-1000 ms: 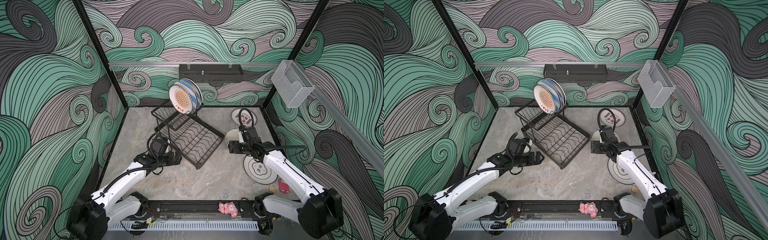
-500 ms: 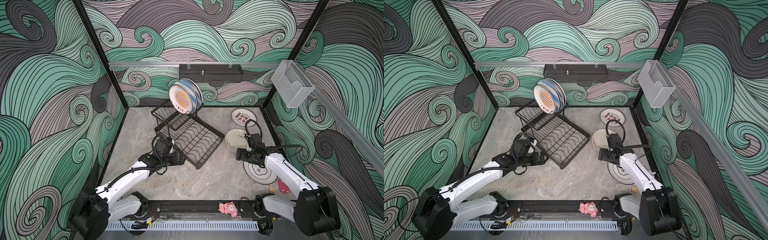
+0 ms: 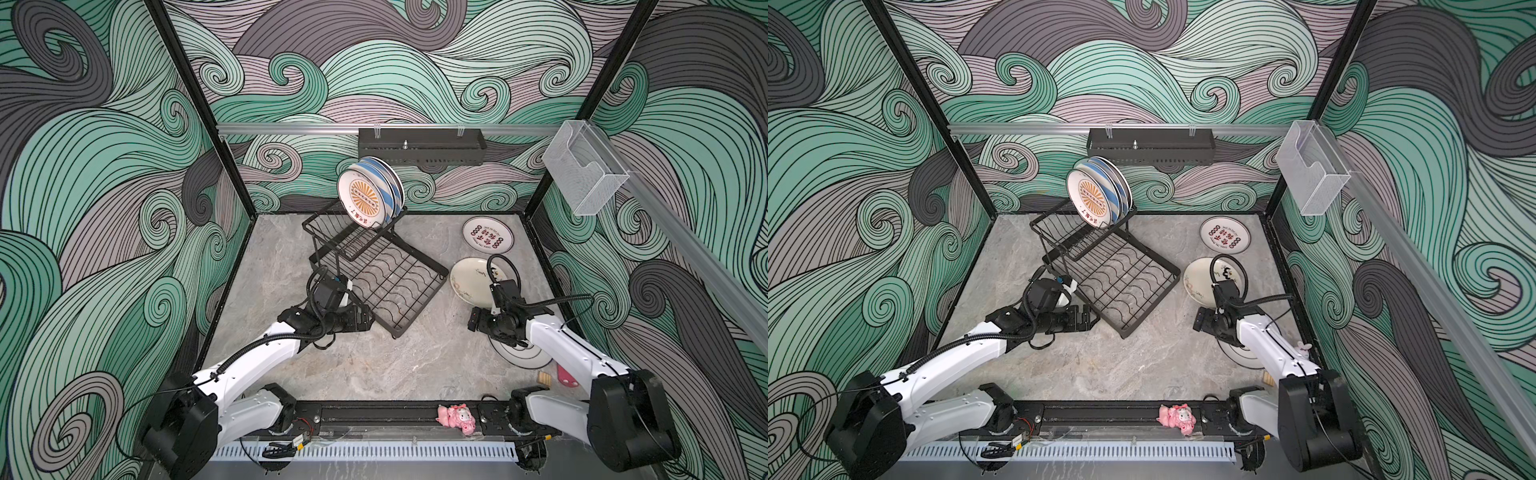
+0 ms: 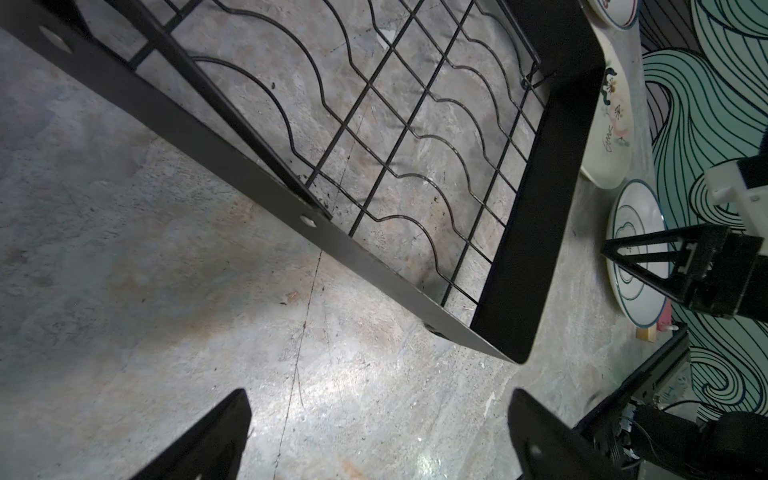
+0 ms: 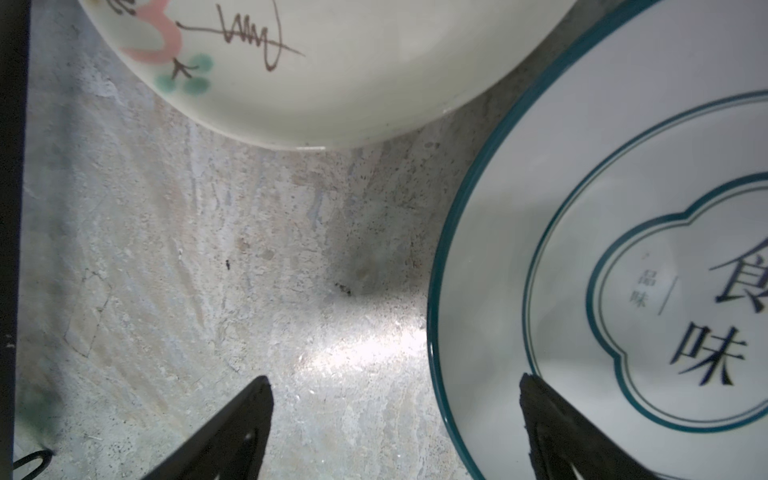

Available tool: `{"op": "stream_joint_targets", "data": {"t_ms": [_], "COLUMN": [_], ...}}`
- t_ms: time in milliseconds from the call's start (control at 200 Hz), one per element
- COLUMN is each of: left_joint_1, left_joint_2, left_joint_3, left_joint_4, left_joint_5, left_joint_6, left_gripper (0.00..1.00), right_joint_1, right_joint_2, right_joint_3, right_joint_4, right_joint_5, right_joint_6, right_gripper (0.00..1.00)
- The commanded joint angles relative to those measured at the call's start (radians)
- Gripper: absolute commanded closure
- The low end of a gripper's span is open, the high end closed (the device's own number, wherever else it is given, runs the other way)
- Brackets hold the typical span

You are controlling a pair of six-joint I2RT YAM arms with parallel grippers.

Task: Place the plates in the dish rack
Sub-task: 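Move the right gripper onto the green-rimmed white plate and drag it toward the rack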

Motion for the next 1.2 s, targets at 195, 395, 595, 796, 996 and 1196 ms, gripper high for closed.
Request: {"op": "stream_joint_targets", "data": {"t_ms": [195, 395, 595, 796, 996, 1196], "left_joint_1": [-0.003, -0.003, -0.003, -0.002, -0.003, -0.002], "left_joint_2": [0.001, 0.015, 0.028, 0.027, 0.017, 0.009], "left_joint_3": [0.001, 0.008, 0.007, 0.001, -0.006, -0.011], "left_joint_4": [0.015, 0.011, 0.010, 0.007, 0.010, 0.001], "left_joint_5": [0.014, 0.013, 0.014, 0.010, 0.000, -0.005], "left_joint_6": [0.027, 0.033, 0.039, 0.038, 0.036, 0.037], "left_gripper": [0.01, 0.01, 0.01, 0.01, 0.01, 0.01], "right_joint_1": [0.065, 0.184, 0.301, 0.394, 0.483, 0.564], "right_joint_2": [0.020, 0.027, 0.031, 0.046, 0.101, 0.168], "right_joint_3": [-0.017, -0.046, -0.057, -0.060, -0.061, -0.020], "right_joint_4": [0.009, 0.041, 0.168, 0.320, 0.446, 0.512], "right_joint_5": [-0.035, -0.099, -0.223, -0.323, -0.353, -0.367], "right_joint_6": [0.038, 0.089, 0.120, 0.151, 0.188, 0.200], "right_gripper": [0.08, 0.08, 0.09, 0.11, 0.13, 0.15]}}
